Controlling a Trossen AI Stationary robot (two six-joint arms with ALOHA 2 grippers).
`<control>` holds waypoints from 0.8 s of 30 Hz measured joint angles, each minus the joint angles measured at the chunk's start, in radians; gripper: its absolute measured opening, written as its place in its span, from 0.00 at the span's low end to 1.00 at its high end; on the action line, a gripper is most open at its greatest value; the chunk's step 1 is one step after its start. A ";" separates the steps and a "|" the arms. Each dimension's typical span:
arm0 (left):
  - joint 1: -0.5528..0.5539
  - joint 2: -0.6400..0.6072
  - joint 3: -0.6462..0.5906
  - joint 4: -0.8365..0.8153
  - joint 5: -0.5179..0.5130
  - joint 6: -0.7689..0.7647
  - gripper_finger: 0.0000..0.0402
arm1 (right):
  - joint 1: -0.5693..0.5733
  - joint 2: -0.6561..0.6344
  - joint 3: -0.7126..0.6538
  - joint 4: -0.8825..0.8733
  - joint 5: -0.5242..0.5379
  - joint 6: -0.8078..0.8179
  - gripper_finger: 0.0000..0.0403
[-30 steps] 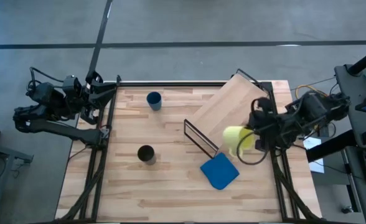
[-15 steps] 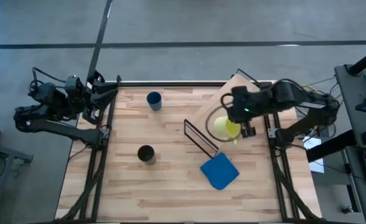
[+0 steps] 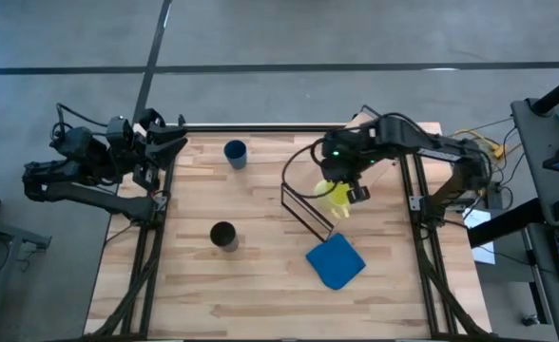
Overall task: Stack small to large cups/mugs on shelf
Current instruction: Put the yellow cup on the shelf
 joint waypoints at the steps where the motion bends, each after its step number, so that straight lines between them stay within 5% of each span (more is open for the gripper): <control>1: 0.000 0.000 0.000 0.003 0.000 0.000 0.25 | -0.006 0.012 0.003 -0.004 -0.001 -0.002 0.02; 24: 0.000 0.000 0.000 0.010 0.000 0.000 0.25 | -0.044 0.072 0.025 -0.035 -0.001 0.008 0.04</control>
